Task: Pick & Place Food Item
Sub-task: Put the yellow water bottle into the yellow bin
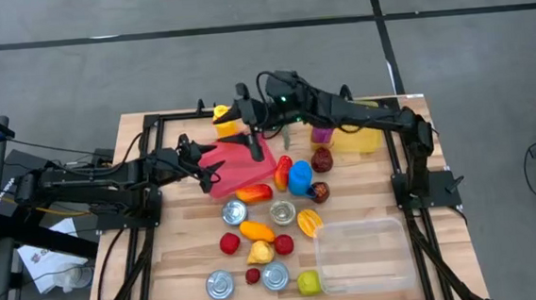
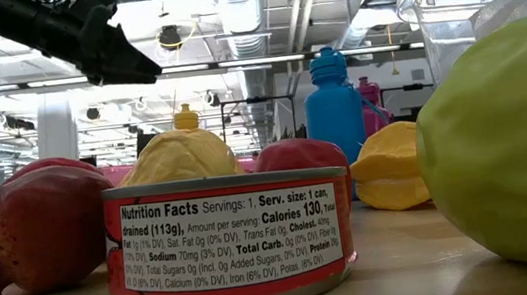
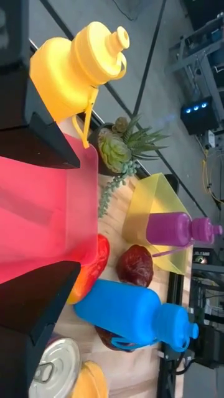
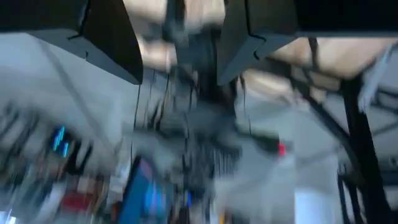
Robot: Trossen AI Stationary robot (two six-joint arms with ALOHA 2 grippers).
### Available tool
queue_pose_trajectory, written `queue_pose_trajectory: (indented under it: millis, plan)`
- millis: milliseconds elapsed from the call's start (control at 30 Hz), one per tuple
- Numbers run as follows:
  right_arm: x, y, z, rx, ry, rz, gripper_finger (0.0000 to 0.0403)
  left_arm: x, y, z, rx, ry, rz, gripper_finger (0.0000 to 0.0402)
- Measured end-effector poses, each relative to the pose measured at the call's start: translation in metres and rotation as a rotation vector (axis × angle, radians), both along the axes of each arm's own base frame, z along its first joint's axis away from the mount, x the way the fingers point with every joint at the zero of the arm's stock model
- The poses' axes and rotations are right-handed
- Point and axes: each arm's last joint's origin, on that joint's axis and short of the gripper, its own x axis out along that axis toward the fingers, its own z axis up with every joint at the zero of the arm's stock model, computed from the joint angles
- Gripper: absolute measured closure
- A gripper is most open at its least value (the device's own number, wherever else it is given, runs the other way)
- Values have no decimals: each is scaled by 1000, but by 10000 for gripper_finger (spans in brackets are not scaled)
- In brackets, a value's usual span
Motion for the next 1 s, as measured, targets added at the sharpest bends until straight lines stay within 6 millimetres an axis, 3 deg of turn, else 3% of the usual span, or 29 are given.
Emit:
queue_pose_trajectory:
  millis: [133, 233, 367, 467, 533, 800, 1000]
  plan:
    - [13, 25, 12, -30, -238, 58, 207, 1, -1, 2, -7, -20, -27, 152]
    - [30, 37, 6, -35, -404, 91, 207, 1, -1, 3, -7, -32, -34, 152]
    - [56, 44, -22, -9, -559, 115, 207, 2, -2, 3, -8, -32, -39, 152]
    - [74, 48, -52, -5, -557, 110, 207, 1, -2, 1, 7, -1, -51, 152]
    - [79, 52, -61, -8, -541, 106, 207, -1, -2, -4, 5, 58, -57, 152]
    - [65, 59, -35, -62, -622, 103, 207, -4, -4, 1, 12, 24, -105, 152]
    - [40, 59, 4, -150, -738, 80, 207, -11, -5, -14, 40, -55, -113, 152]
